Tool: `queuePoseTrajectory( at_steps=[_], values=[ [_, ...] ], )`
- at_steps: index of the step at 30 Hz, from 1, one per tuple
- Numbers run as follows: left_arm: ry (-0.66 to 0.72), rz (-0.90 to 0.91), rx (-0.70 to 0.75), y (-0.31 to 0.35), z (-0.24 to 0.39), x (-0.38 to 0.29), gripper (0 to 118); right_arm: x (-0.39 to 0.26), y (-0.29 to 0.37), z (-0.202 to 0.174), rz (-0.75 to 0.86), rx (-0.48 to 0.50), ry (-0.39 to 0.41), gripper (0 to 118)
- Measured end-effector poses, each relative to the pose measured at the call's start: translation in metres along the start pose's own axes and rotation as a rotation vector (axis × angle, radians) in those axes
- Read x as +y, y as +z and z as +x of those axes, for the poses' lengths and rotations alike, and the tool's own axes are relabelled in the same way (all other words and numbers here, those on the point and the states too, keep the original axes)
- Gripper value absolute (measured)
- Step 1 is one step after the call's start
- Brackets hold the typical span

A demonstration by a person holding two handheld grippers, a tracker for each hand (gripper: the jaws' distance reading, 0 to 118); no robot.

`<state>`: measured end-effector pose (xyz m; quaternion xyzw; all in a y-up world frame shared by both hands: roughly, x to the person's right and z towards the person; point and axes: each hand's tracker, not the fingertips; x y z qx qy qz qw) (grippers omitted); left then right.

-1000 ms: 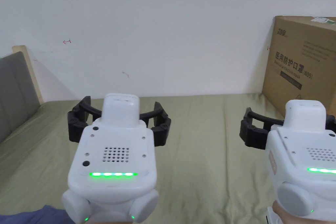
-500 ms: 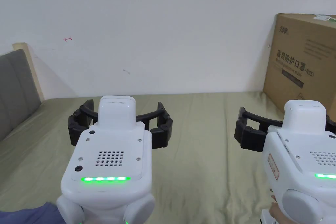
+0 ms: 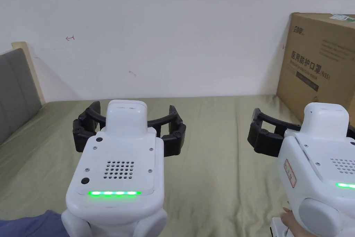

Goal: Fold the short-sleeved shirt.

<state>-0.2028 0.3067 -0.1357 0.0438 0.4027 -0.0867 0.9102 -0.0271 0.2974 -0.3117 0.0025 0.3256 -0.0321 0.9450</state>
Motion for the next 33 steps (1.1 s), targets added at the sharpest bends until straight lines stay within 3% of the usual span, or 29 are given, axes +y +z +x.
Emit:
queuePoseTrajectory(
  at_steps=[6,33],
  values=[
    [-0.001,-0.004,0.017,0.0001,0.0011,-0.0008,118,0.0001,0.0013,-0.0034,-0.008,0.026,0.043,118],
    [0.023,-0.061,0.017,-0.0071,-0.0023,-0.0002,118,0.0037,0.0049,-0.0082,-0.016,0.037,0.044,118]
  ],
)
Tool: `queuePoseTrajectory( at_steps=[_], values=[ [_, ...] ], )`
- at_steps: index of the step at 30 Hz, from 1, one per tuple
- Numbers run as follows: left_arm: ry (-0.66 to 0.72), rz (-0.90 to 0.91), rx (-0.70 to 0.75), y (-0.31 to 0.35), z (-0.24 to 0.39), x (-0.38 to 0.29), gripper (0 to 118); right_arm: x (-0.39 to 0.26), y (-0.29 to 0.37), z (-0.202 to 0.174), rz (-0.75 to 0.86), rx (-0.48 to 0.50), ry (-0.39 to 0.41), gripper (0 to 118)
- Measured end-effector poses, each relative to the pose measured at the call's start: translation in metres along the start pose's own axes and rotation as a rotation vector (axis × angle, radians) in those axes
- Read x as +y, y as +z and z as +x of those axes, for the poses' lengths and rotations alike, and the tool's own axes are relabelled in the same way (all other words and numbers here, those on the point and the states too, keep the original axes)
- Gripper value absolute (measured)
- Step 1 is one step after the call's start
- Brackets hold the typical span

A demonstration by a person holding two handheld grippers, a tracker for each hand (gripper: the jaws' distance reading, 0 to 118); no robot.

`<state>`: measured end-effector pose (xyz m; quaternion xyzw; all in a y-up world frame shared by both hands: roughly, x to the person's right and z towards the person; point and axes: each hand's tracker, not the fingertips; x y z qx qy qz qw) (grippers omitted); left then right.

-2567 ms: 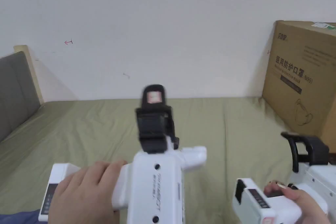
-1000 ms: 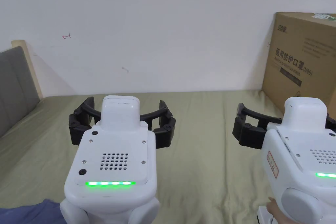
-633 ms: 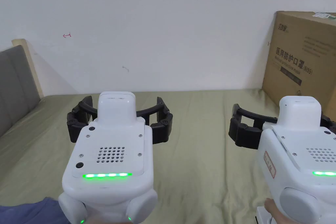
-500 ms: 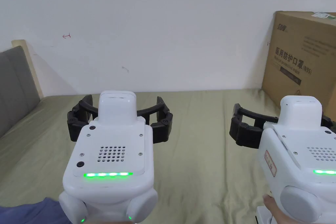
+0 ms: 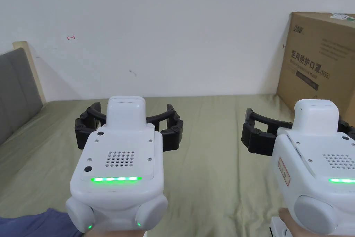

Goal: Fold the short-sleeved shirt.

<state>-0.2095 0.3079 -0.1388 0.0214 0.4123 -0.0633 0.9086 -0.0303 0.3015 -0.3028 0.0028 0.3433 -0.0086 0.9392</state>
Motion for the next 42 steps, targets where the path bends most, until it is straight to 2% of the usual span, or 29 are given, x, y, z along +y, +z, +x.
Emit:
queuePoseTrajectory(
  at_steps=[11,16,17,18,19,20,21,24,35,38,42],
  values=[
    [0.001,-0.014,-0.008,-0.001,0.0,-0.004,115,-0.004,-0.001,-0.002,-0.002,0.004,0.006,117],
    [-0.013,-0.009,-0.007,0.002,0.0,-0.007,104,-0.006,0.001,-0.002,0.001,0.022,0.003,117],
    [-0.027,0.005,-0.009,0.004,0.0,-0.007,75,-0.006,0.002,-0.001,0.004,0.027,0.003,114],
    [-0.055,0.0,0.002,0.003,0.001,-0.007,37,-0.007,0.003,-0.001,0.012,0.036,0.004,106],
    [-0.082,-0.031,0.007,0.001,0.003,-0.007,3,-0.007,0.005,-0.003,0.016,0.039,0.005,84],
    [-0.083,-0.043,0.011,0.001,0.002,-0.008,0,-0.007,0.004,-0.005,0.014,0.034,0.018,23],
    [-0.063,-0.055,-0.024,0.001,0.001,-0.008,0,-0.008,0.0,-0.006,-0.036,0.001,0.038,0],
    [-0.035,-0.075,-0.035,0.0,0.0,-0.01,0,-0.011,-0.002,0.0,-0.044,0.049,-0.021,0],
    [0.042,-0.133,-0.027,-0.002,-0.014,-0.017,0,-0.016,0.0,-0.004,-0.031,0.009,-0.019,0],
    [0.035,-0.162,0.006,0.008,-0.046,-0.024,0,-0.024,-0.007,-0.033,-0.056,0.049,-0.037,0],
    [-0.056,-0.18,0.201,0.038,-0.123,-0.036,0,-0.036,-0.018,-0.107,-0.149,0.235,-0.025,0]
  ],
)
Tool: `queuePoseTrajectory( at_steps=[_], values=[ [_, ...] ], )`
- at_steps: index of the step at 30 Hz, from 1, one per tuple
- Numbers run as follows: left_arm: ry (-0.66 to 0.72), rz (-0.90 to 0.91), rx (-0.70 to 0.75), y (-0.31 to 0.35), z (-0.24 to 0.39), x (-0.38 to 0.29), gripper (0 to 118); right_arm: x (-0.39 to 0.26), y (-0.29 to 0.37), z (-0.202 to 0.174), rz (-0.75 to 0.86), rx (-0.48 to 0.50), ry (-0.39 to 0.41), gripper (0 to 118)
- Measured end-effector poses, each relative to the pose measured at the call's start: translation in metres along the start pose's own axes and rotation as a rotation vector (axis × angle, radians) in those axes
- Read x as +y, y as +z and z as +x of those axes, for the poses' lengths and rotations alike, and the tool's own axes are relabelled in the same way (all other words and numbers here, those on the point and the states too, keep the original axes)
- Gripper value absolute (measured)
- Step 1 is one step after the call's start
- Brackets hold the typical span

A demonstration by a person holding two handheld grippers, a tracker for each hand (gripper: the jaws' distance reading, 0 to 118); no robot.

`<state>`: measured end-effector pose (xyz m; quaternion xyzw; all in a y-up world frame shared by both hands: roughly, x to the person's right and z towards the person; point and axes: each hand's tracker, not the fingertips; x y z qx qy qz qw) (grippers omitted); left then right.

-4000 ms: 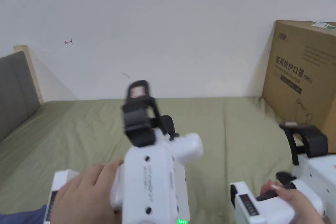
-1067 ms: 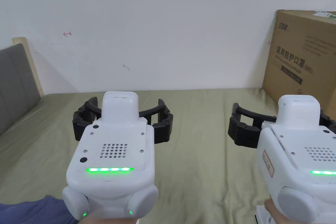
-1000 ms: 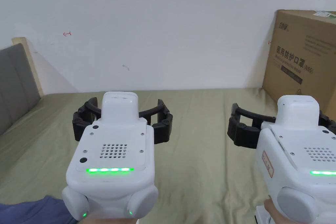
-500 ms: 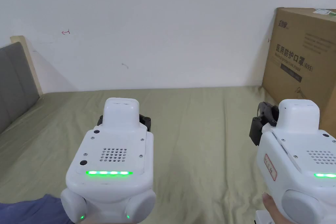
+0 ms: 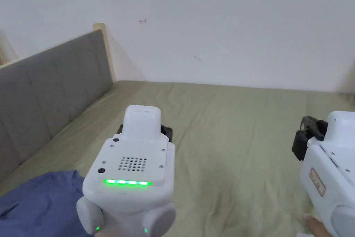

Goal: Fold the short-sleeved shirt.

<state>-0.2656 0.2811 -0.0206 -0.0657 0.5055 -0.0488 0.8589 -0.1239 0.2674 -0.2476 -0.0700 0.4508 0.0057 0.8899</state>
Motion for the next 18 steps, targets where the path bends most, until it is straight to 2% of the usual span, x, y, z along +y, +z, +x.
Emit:
queuePoseTrajectory(
  at_steps=[3,6,9,13,15,18],
  values=[
    [0.026,0.0,0.191,0.015,-0.063,-0.011,0,-0.004,-0.007,-0.054,-0.013,0.157,0.022,0],
    [0.075,-0.009,0.295,0.027,-0.111,-0.019,0,-0.004,-0.011,-0.1,-0.024,0.281,0.052,0],
    [0.091,-0.062,0.336,0.029,-0.134,-0.027,0,-0.003,-0.011,-0.123,-0.039,0.354,0.06,0],
    [0.111,-0.163,0.293,0.021,-0.164,-0.042,0,-0.001,-0.014,-0.125,-0.085,0.377,0.067,0],
    [0.107,-0.365,0.211,-0.002,-0.186,-0.057,0,-0.003,-0.016,-0.117,-0.122,0.387,0.065,0],
    [0.245,-0.792,-0.023,-0.053,-0.219,-0.099,0,-0.013,-0.023,-0.107,-0.179,0.349,0.086,0]
  ],
)
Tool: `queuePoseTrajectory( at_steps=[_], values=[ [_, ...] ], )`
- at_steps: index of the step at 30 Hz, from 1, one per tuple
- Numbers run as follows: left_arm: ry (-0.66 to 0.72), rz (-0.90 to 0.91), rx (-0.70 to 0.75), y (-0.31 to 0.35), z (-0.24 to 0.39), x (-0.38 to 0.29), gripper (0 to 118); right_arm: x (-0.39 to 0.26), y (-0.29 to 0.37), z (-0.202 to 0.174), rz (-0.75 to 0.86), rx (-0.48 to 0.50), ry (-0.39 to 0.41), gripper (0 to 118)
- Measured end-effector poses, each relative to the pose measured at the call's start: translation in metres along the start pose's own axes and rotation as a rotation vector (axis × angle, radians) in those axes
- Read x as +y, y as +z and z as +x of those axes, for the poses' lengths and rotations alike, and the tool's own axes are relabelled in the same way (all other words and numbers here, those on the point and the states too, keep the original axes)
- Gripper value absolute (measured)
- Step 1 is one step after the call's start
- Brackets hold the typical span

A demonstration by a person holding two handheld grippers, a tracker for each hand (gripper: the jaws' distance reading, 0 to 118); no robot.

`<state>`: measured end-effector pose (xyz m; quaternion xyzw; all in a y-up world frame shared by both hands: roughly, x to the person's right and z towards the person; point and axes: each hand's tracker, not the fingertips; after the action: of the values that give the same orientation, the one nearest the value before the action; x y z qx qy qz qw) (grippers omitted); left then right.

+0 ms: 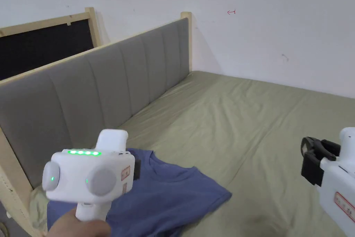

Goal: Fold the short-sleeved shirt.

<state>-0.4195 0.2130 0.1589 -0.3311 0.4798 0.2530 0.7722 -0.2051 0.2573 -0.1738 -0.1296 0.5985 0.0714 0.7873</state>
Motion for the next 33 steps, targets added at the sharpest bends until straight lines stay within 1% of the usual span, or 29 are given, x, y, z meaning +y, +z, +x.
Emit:
queuePoseTrajectory(
  at_steps=[1,2,3,4,5,6,7,8,10,12,13,14,15,16,17,19,20,23,24,25,26,27,28,29,31,32,33],
  values=[
    [0.023,-0.097,-0.063,-0.02,-0.009,-0.003,0,-0.005,-0.002,0.004,-0.019,-0.017,0.0,0],
    [0.069,-0.139,-0.111,-0.037,-0.017,-0.008,3,-0.009,-0.004,0.008,-0.039,-0.027,-0.005,0],
    [0.103,-0.198,-0.119,-0.056,-0.023,-0.013,15,-0.012,-0.007,0.012,-0.063,-0.032,-0.014,0],
    [0.113,-0.237,-0.099,-0.072,-0.026,-0.018,38,-0.016,-0.009,0.016,-0.089,-0.037,-0.026,0],
    [0.124,-0.252,-0.081,-0.084,-0.028,-0.022,84,-0.019,-0.01,0.018,-0.11,-0.04,-0.035,0],
    [0.134,-0.294,-0.058,-0.099,-0.029,-0.026,111,-0.022,-0.012,0.021,-0.137,-0.038,-0.042,0],
    [0.148,-0.309,-0.057,-0.11,-0.027,-0.035,118,-0.025,-0.014,0.023,-0.16,-0.032,-0.044,0],
    [0.153,-0.31,-0.069,-0.12,-0.024,-0.038,116,-0.027,-0.016,0.025,-0.177,-0.028,-0.043,0],
    [0.147,-0.338,-0.125,-0.14,-0.014,-0.043,115,-0.033,-0.018,0.027,-0.21,-0.019,-0.044,0],
    [0.113,-0.388,-0.163,-0.161,0.001,-0.055,116,-0.037,-0.022,0.028,-0.235,-0.021,-0.052,0],
    [0.082,-0.417,-0.151,-0.175,0.01,-0.063,118,-0.039,-0.022,0.028,-0.248,-0.019,-0.059,0],
    [0.034,-0.443,-0.118,-0.189,0.019,-0.072,118,-0.041,-0.023,0.028,-0.258,-0.016,-0.064,0],
    [-0.088,-0.426,-0.045,-0.198,0.028,-0.085,118,-0.042,-0.024,0.028,-0.266,-0.012,-0.067,0],
    [-0.169,-0.365,0.0,-0.199,0.036,-0.093,118,-0.043,-0.025,0.028,-0.273,-0.009,-0.069,0],
    [-0.132,-0.277,-0.006,-0.194,0.035,-0.092,118,-0.045,-0.026,0.028,-0.279,-0.007,-0.067,0],
    [-0.11,-0.313,-0.022,-0.193,0.031,-0.092,118,-0.046,-0.026,0.027,-0.287,-0.011,-0.051,0],
    [-0.102,-0.288,-0.027,-0.187,0.03,-0.094,118,-0.047,-0.025,0.026,-0.288,-0.015,-0.042,0],
    [-0.139,-0.245,-0.044,-0.171,0.026,-0.096,117,-0.048,-0.025,0.026,-0.295,-0.009,-0.042,0],
    [-0.13,-0.234,-0.06,-0.164,0.022,-0.095,110,-0.048,-0.025,0.026,-0.302,-0.004,-0.049,0],
    [-0.123,-0.204,-0.071,-0.154,0.018,-0.093,96,-0.048,-0.025,0.027,-0.309,0.002,-0.055,0],
    [-0.113,-0.163,-0.066,-0.145,0.014,-0.091,61,-0.047,-0.024,0.028,-0.31,0.006,-0.059,0],
    [-0.101,-0.131,-0.056,-0.138,0.007,-0.087,21,-0.046,-0.022,0.029,-0.309,0.01,-0.062,0],
    [-0.089,-0.113,-0.015,-0.132,0.0,-0.084,0,-0.046,-0.02,0.03,-0.305,0.013,-0.064,0],
    [-0.1,-0.084,0.043,-0.124,-0.009,-0.082,0,-0.045,-0.017,0.03,-0.299,0.013,-0.064,0],
    [-0.004,-0.043,-0.067,-0.104,-0.028,-0.071,0,-0.043,-0.014,0.033,-0.287,0.009,-0.059,0],
    [-0.001,-0.032,-0.05,-0.095,-0.032,-0.066,0,-0.042,-0.013,0.035,-0.284,0.009,-0.058,0],
    [-0.035,0.001,0.014,-0.084,-0.033,-0.06,0,-0.04,-0.011,0.038,-0.28,0.007,-0.058,0]
  ],
)
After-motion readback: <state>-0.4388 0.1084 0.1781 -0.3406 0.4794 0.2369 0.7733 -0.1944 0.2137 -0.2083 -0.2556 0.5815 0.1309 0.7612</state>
